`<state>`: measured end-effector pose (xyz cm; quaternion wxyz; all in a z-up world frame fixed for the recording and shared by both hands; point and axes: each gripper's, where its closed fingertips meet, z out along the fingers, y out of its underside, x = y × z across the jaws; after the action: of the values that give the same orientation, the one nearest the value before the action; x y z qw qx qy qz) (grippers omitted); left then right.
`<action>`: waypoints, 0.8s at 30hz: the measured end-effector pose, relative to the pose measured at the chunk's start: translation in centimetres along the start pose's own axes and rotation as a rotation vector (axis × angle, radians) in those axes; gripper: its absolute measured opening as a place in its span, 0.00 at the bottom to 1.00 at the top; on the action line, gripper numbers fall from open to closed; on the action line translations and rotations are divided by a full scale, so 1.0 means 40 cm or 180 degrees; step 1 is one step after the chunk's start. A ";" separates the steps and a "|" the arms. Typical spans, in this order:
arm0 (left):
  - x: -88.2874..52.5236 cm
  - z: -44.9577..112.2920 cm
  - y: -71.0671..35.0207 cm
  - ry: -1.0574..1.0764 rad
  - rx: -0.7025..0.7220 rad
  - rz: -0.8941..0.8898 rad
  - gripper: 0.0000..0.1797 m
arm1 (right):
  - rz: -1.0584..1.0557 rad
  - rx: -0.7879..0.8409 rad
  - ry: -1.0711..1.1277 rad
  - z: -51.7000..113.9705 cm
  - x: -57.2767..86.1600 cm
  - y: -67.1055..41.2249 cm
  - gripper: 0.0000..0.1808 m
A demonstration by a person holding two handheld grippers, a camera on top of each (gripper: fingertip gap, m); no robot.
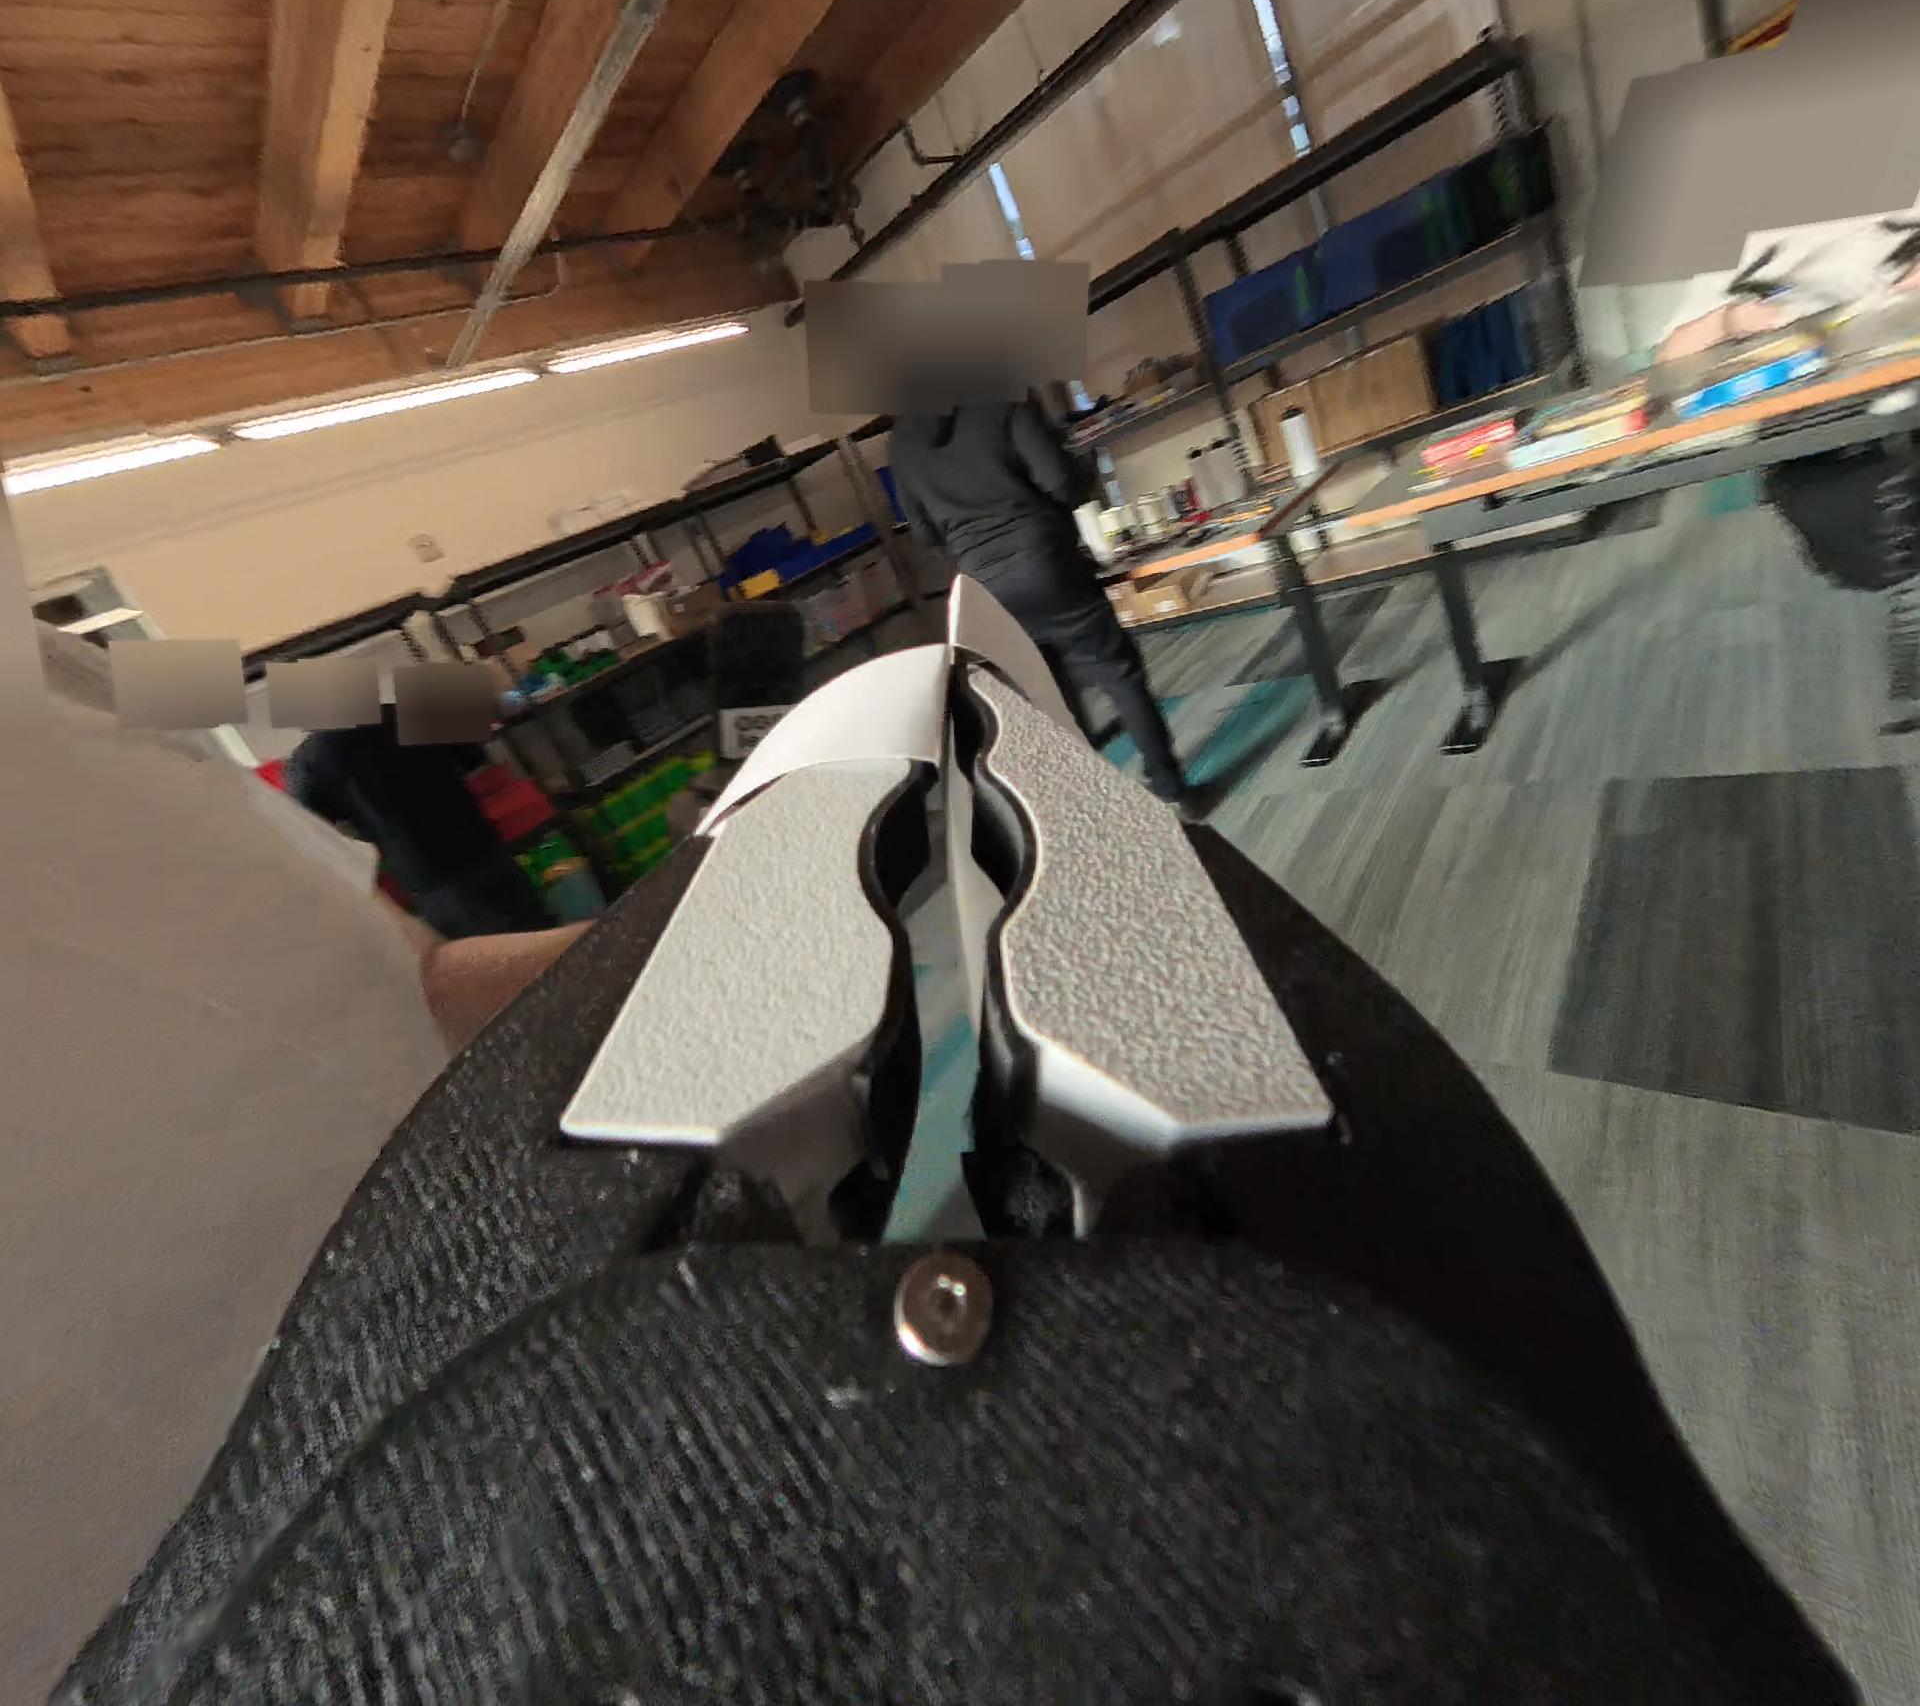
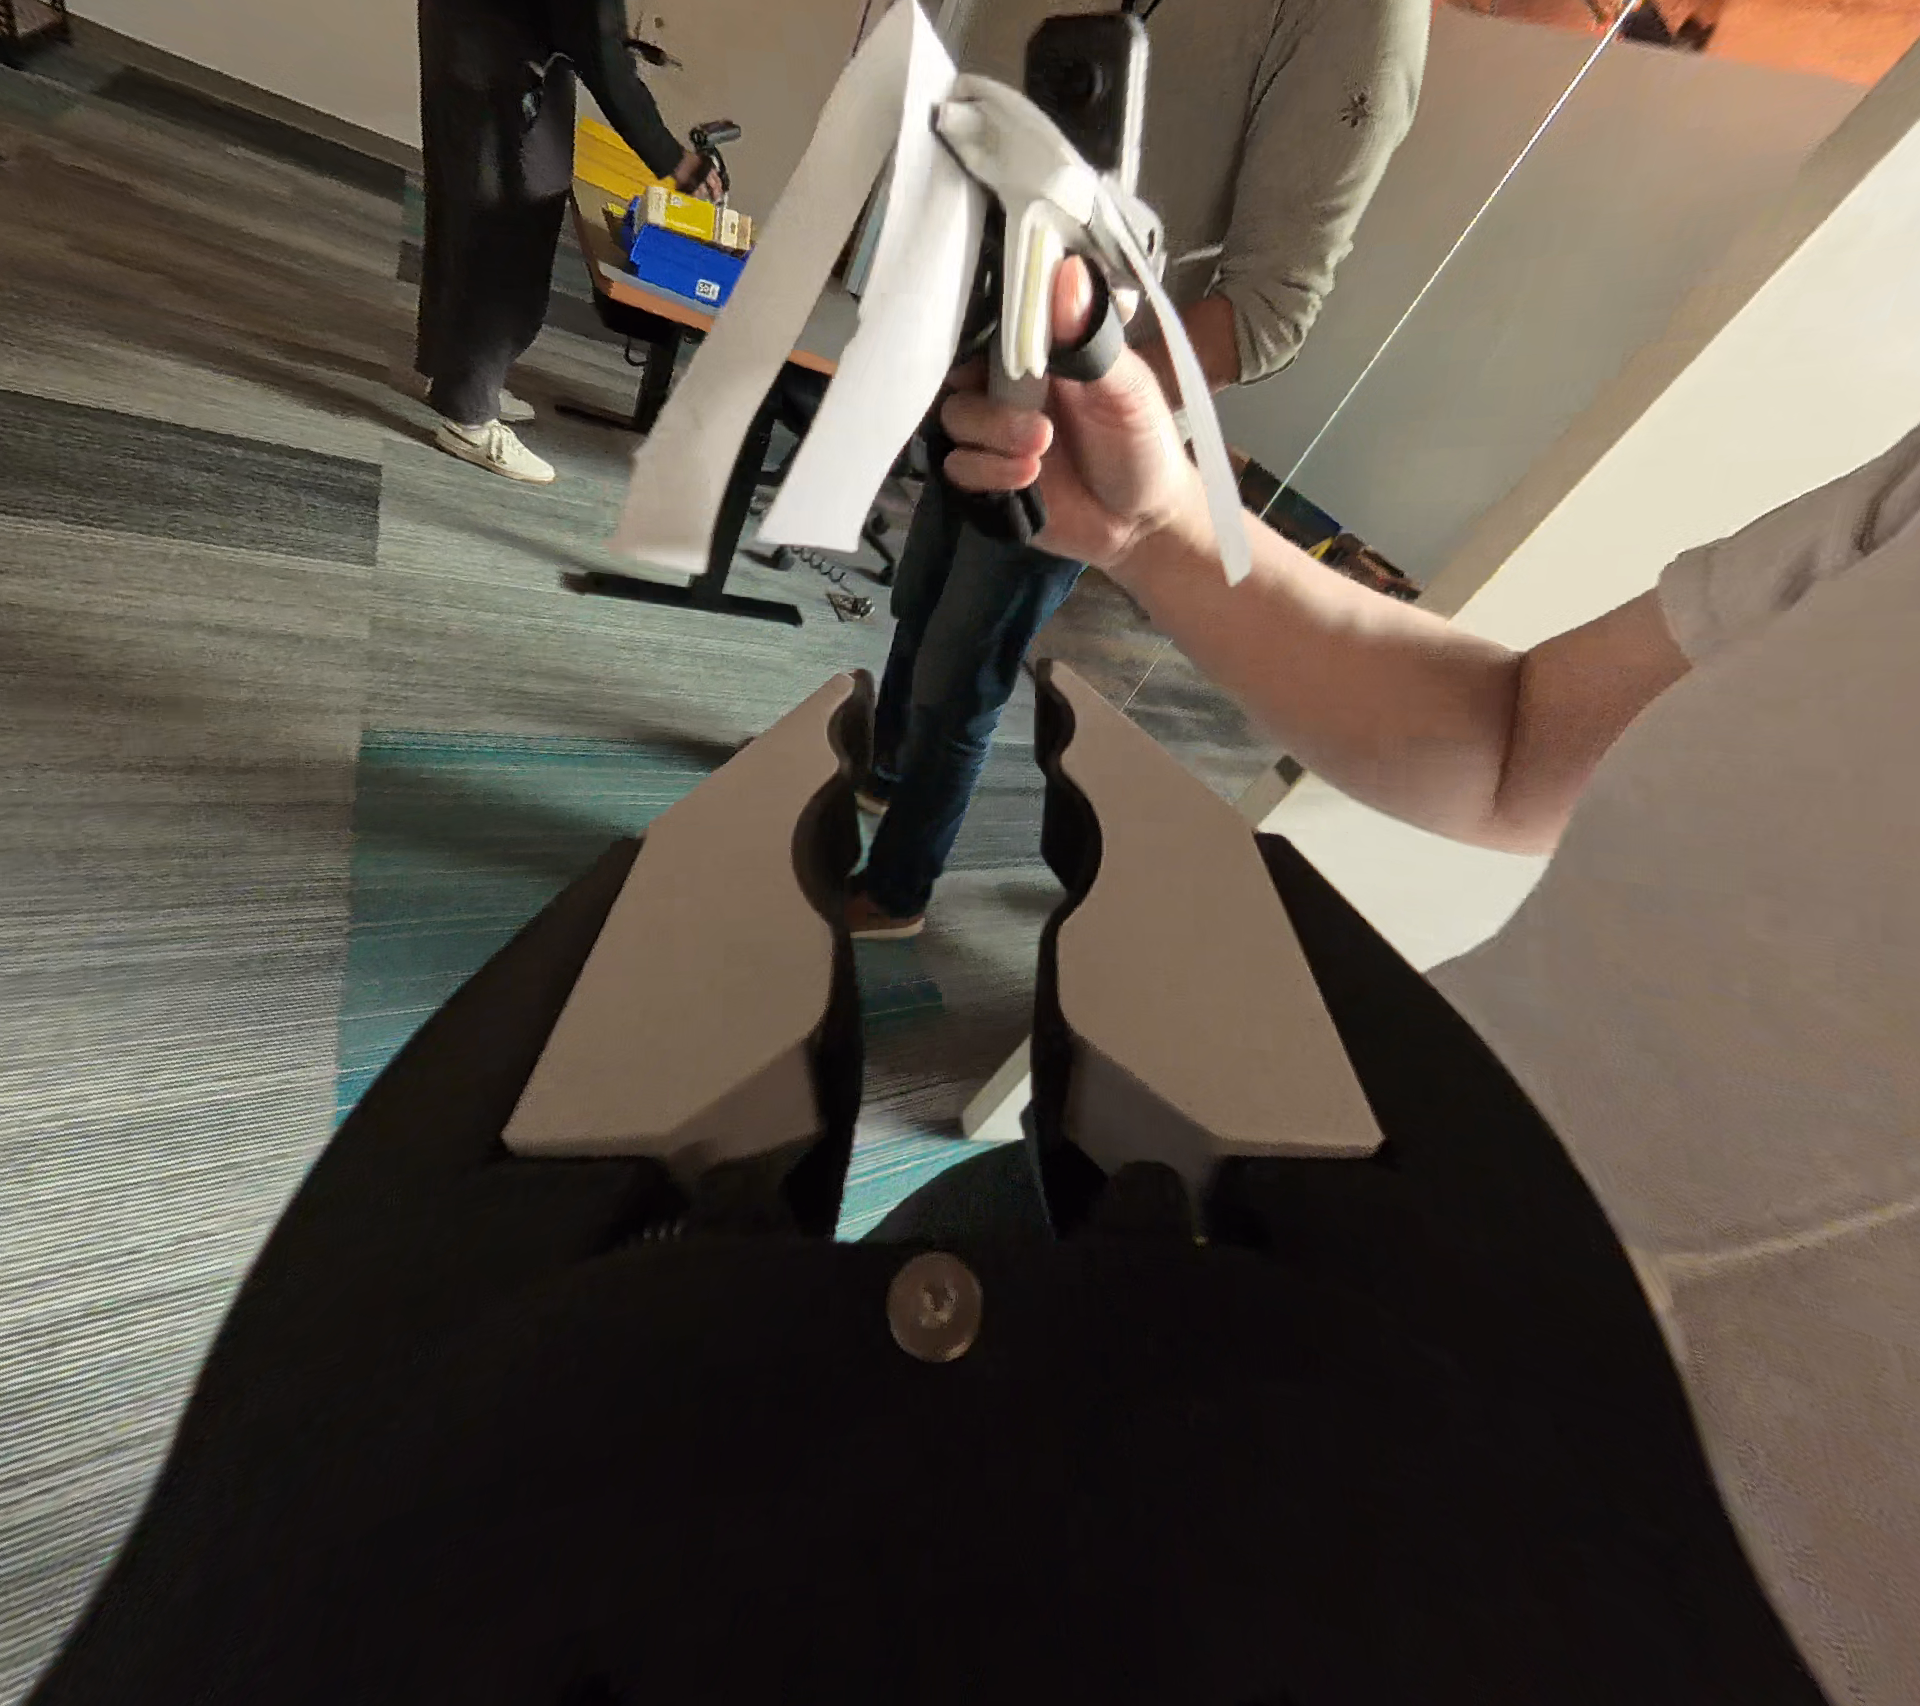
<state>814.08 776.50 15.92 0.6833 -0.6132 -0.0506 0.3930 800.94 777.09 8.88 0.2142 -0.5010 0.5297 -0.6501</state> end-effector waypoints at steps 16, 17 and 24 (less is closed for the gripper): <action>0.583 -0.341 -0.684 0.3680 -0.0219 -0.2414 0.00 | -0.0141 -0.0354 0.0675 0.313 -0.632 -0.301 0.12; 0.609 -0.347 -0.700 0.3893 -0.0247 -0.2580 0.00 | -0.0172 -0.0402 0.0664 0.334 -0.668 -0.300 0.12; 0.779 -0.296 -0.699 0.4685 -0.0821 -0.3492 0.00 | -0.0291 -0.0755 0.0894 0.470 -0.847 -0.355 0.12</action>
<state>855.25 787.42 24.71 0.5602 -0.6698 0.0695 -0.4824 834.79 800.54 6.15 0.0478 -0.4507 0.6040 -0.6556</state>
